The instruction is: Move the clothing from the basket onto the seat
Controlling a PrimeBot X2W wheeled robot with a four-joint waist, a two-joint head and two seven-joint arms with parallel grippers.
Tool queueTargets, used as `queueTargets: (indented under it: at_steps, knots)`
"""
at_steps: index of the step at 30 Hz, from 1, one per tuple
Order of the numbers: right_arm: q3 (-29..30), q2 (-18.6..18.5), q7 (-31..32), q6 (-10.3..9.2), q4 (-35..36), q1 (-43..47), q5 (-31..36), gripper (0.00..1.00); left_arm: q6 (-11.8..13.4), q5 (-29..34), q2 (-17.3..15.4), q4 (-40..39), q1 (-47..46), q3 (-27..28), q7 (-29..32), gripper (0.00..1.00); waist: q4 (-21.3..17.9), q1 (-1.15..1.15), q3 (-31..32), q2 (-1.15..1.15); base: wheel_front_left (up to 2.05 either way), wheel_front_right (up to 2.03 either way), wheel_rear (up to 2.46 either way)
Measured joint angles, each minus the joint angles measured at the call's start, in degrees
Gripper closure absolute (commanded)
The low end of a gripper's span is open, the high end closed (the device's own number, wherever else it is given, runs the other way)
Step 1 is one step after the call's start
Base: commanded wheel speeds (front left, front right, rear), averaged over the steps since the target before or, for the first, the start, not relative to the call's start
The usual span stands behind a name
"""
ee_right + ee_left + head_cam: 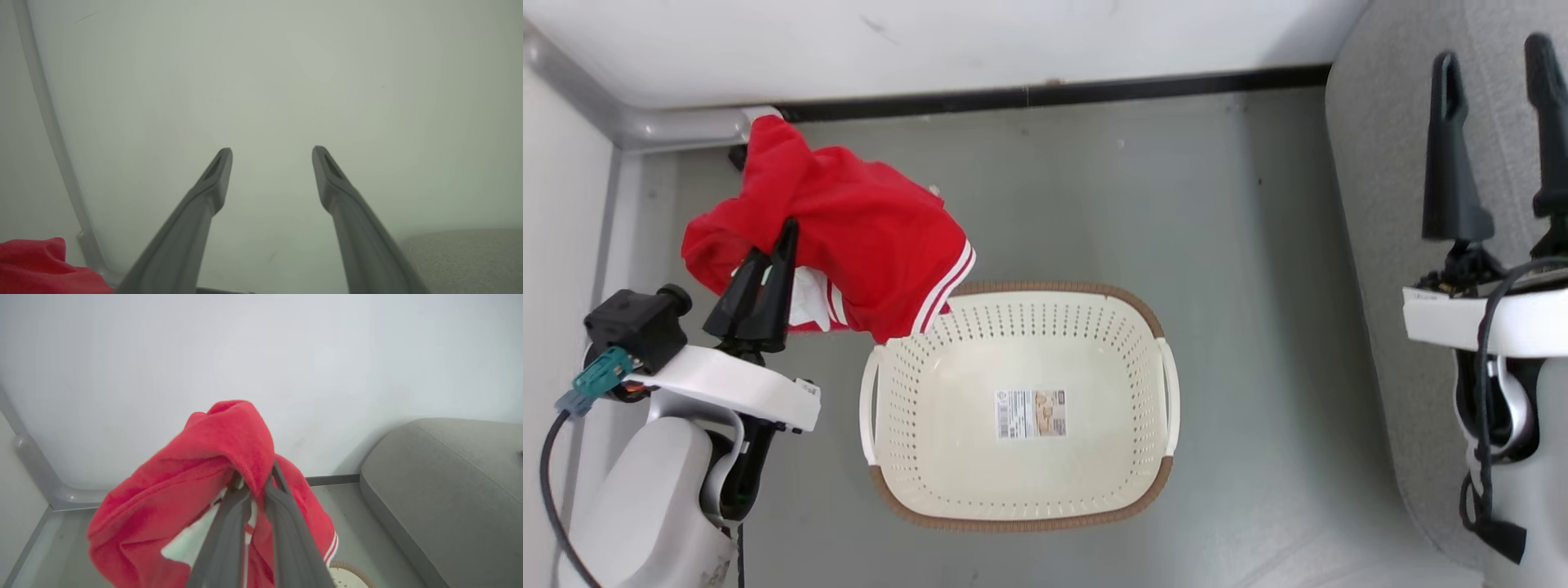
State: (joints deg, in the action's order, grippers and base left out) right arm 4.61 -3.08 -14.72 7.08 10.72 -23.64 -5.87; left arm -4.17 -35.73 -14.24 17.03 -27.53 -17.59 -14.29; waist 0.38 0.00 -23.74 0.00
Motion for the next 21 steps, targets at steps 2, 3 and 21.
queueTargets:
  at_steps: [2,3,21]
  knots:
    - [0.03,0.0,0.0,0.0,-0.34,1.09,0.0,0.0,0.0,0.57,0.02,-1.15,0.75,1.08,0.0,1.0,0.0,0.0,1.14,0.0,0.0,0.0,0.0]
    - [0.05,0.02,0.0,0.0,-0.56,1.64,0.0,0.0,0.0,0.86,0.09,-1.7,1.17,1.6,0.0,1.0,-0.01,0.0,1.72,0.0,0.0,0.0,0.0]
    - [-2.27,0.36,0.01,0.0,-5.28,11.79,-0.05,0.0,-0.02,6.16,1.37,-8.12,11.33,8.57,0.0,1.0,-0.77,0.0,12.21,0.0,0.0,0.0,0.0]
